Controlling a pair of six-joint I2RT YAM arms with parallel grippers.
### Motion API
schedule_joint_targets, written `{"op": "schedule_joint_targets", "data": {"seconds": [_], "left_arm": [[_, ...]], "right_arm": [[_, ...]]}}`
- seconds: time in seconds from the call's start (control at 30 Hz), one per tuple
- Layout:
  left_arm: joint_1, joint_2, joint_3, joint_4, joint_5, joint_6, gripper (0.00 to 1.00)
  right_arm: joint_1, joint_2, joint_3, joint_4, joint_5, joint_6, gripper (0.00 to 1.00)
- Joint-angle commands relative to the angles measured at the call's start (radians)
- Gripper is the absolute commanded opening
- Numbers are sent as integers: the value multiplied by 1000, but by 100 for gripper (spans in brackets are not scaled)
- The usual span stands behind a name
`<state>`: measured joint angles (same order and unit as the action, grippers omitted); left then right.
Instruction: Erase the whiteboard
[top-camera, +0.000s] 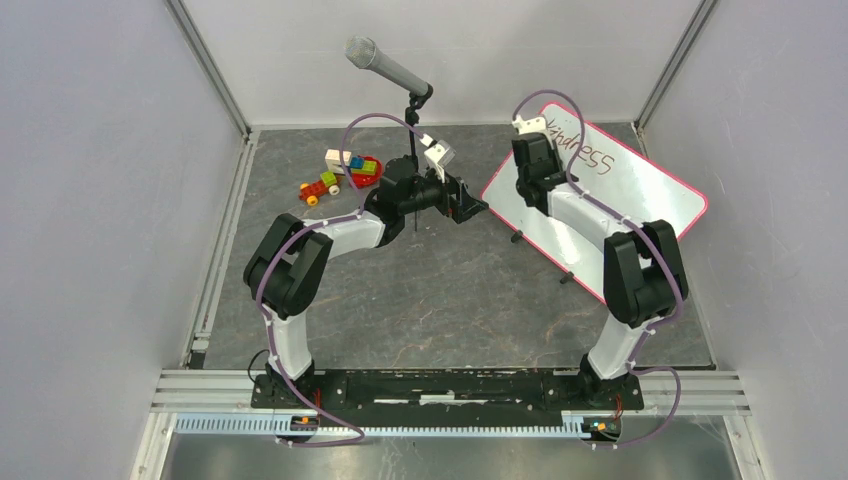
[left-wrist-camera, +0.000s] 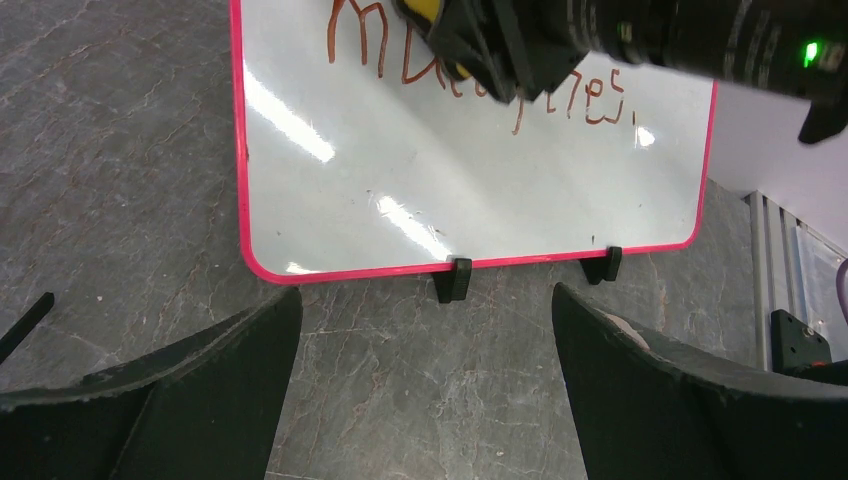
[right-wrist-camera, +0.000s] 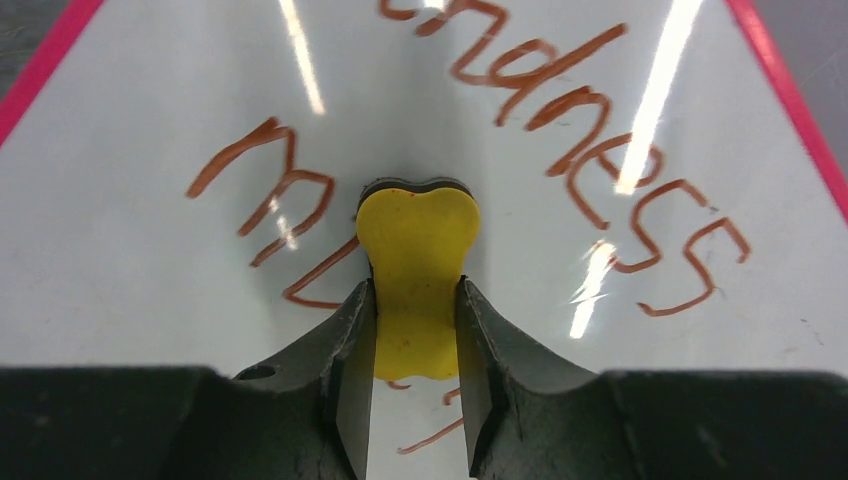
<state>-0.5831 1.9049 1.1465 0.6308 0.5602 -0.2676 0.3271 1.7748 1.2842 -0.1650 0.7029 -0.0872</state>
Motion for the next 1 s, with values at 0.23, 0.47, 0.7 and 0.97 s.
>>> {"op": "schedule_joint_targets", "data": {"seconds": [0.23, 0.47, 0.7, 0.97], "left_arm": [[0, -3, 29, 32, 4, 28, 100], [0, -4, 30, 24, -2, 34, 100], [0, -15, 33, -21, -30, 74, 100], [0, -18, 33, -28, -37, 80, 100]], "right_arm": [[92, 57, -29, -3, 11, 38, 32], [27, -43, -78, -20, 121, 44, 32], [-40, -198, -199, -18, 189, 81, 32], [17, -178, -234, 61, 172, -1, 32]]}}
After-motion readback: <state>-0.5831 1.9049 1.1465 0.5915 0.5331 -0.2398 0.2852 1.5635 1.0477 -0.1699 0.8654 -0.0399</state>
